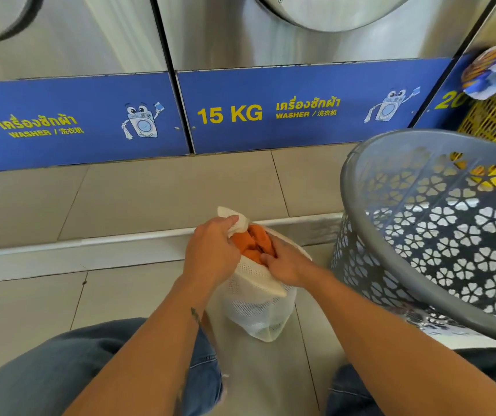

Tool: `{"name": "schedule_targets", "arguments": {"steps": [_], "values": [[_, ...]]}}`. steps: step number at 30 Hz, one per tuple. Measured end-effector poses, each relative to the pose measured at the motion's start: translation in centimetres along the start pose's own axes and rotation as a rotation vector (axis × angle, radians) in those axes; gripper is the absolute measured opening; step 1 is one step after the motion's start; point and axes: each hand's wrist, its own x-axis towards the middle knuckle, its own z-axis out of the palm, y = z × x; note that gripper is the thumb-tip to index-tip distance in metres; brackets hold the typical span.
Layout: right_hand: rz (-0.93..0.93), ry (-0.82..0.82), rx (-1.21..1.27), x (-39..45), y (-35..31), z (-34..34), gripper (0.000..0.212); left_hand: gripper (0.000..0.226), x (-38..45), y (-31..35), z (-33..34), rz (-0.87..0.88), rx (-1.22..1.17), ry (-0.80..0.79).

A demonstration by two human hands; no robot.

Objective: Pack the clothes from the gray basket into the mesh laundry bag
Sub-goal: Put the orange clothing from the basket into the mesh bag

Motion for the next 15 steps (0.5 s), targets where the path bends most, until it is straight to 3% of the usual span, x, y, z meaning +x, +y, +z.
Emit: {"name": "schedule_targets", "arguments": {"steps": [3,7,10,12,15], "values": [[-0.012,-0.029,-0.027,-2.6,0.5,-1.3,0.066,0.051,-0.2,0.2,0.1,0.035,0.034,-0.028],[0.155,-0.17,-0.27,-4.9,-0.3,-2.6,0.071,0.049,-0.7,0.5,-0.3,0.051,0.057,-0.039],[0.258,-0.29,-0.423,-6.8,-0.7,-2.4,0.033,0.047,-1.3,0.5,-0.7,0.089,0.077,-0.076],[0.283,-0.288,-0.406,-8.5,-0.8,-2.2,0.012,0.046,-1.9,0.5,-0.9,0.132,0.09,-0.108],[0.292,-0.126,-0.13,-9.2,0.3,-1.3,0.022,0.049,-2.5,0.7,-1.0,0.187,0.113,-0.169]]}}
